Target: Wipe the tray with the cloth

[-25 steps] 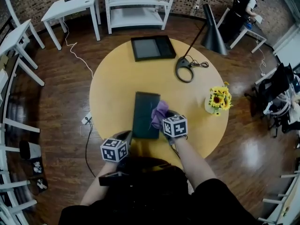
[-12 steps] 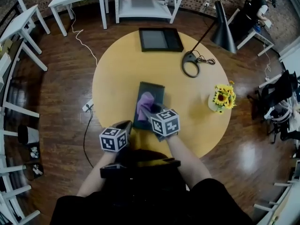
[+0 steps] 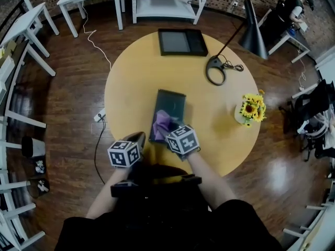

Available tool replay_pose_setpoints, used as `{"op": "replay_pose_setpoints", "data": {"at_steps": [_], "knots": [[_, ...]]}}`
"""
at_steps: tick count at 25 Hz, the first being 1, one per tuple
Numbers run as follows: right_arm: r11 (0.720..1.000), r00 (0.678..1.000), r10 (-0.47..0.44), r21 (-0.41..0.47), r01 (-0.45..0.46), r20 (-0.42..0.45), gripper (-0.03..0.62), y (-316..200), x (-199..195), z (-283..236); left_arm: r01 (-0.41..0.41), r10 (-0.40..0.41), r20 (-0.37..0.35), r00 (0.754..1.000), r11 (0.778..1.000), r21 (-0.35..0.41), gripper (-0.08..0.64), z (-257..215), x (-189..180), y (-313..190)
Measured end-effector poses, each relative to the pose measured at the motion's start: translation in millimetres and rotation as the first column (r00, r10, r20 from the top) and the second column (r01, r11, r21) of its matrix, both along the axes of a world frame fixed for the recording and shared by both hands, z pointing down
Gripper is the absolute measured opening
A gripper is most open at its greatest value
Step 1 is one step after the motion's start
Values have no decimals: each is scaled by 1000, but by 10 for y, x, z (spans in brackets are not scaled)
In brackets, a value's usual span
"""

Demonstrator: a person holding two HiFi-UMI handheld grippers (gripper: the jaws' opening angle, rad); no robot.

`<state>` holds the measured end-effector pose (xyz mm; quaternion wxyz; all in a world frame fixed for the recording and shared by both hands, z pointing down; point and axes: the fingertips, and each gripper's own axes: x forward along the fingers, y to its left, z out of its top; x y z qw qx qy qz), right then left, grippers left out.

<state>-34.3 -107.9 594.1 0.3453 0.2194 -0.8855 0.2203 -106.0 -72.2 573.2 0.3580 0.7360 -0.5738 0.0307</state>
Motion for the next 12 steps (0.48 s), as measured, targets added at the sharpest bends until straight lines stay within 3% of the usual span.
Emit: {"op": "replay_pose_setpoints", "data": {"at_steps": [6, 12], "knots": [[998, 1000, 2, 66, -1, -14, 121, 4, 260, -39, -31, 31, 19, 999, 1000, 4, 0, -55, 82, -77], [991, 991, 115, 67, -120, 68, 121, -63, 617, -72, -59, 59, 38, 998, 998, 15, 9, -87, 151, -136]]}}
